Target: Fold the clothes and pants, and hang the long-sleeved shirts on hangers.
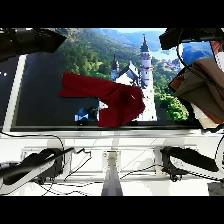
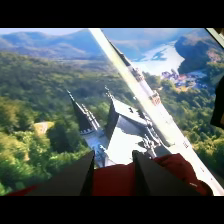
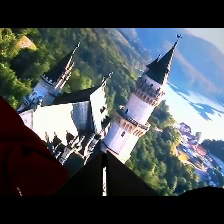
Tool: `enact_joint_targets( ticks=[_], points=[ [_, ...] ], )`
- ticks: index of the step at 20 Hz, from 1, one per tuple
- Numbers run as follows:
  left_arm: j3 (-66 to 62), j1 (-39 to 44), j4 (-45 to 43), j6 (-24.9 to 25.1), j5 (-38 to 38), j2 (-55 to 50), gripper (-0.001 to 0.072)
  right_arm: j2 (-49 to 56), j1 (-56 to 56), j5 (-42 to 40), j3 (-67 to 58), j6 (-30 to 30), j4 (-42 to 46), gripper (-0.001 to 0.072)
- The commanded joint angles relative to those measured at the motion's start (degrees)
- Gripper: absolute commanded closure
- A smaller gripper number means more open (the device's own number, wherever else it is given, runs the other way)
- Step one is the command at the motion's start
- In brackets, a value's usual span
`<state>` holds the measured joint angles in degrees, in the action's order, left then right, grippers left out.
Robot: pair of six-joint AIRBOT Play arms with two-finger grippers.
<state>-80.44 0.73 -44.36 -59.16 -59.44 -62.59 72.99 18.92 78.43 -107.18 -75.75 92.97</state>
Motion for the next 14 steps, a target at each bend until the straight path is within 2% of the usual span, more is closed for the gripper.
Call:
enact_joint_targets(
  ticks=[1,11,14],
  points=[
    [0.0,0.0,0.0,0.0,0.0,0.0,0.0441,0.0,0.0,0.0,0.0,0.0,0.0,0.069],
    [0.0,0.0,0.0,0.0,0.0,0.0,0.0442,0.0,0.1,-0.2,0.0,0.0,-1.2,0.069],
    [0.0,0.0,0.0,0.0,0.0,0.0,0.0442,0.0,0.0,-5.2,0.0,-0.1,-1.6,0.0688]
  ],
)
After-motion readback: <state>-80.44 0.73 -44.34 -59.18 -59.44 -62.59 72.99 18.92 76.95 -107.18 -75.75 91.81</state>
